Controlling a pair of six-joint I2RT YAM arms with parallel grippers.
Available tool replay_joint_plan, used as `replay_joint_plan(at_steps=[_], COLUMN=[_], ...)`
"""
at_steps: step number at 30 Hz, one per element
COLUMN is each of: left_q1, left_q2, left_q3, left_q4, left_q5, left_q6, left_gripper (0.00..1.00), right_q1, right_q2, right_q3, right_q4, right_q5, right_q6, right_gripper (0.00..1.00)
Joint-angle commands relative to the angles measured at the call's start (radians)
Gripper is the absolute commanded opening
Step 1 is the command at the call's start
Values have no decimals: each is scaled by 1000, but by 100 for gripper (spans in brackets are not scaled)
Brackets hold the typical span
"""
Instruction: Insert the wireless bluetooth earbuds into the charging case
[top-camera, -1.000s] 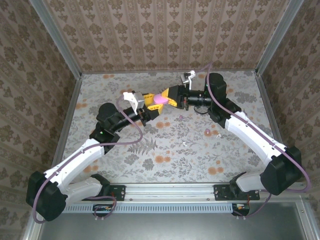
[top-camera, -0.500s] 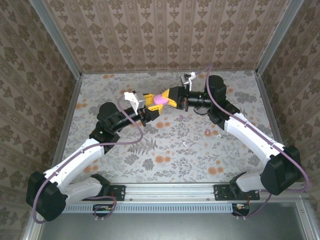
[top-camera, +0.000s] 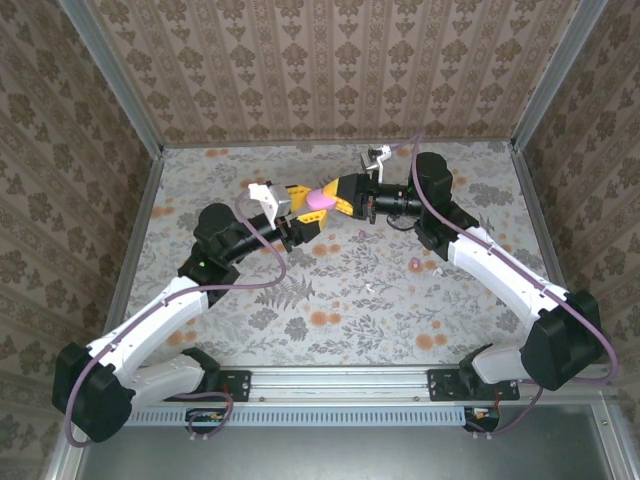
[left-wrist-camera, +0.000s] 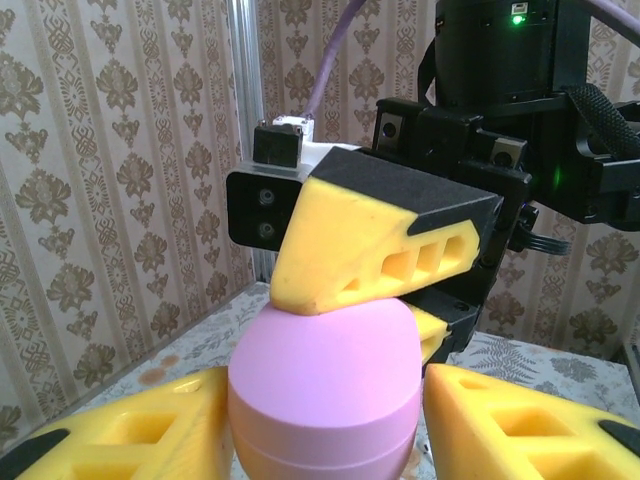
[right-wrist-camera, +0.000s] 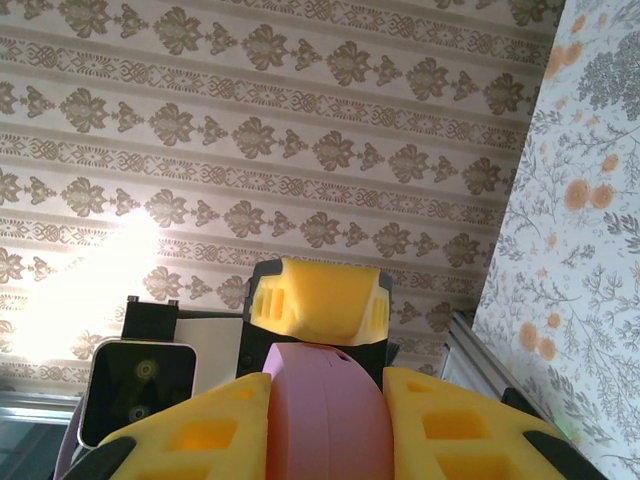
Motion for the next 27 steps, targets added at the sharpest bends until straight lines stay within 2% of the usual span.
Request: replay_joint_plan(at_steps=[1, 9, 22, 27], left_q1=[-8, -8, -11, -14], left_q2=[4, 3, 10, 11], left_q3=[29, 27, 29, 29], left_q4=[-1, -5, 15, 9], left_q5=[11, 12, 19, 19], left_q6=[15, 17, 2, 4], left_gripper=[53, 55, 50, 54], right_q1=[5, 5, 6, 6], right_q2=[-12, -23, -26, -27], right_q3=[-13, -15, -26, -28], right_q4=[62, 69, 76, 109], right_q5=[10, 16, 18, 13], right_q6=[30, 36, 42, 65], right_gripper=[24, 24, 25, 25])
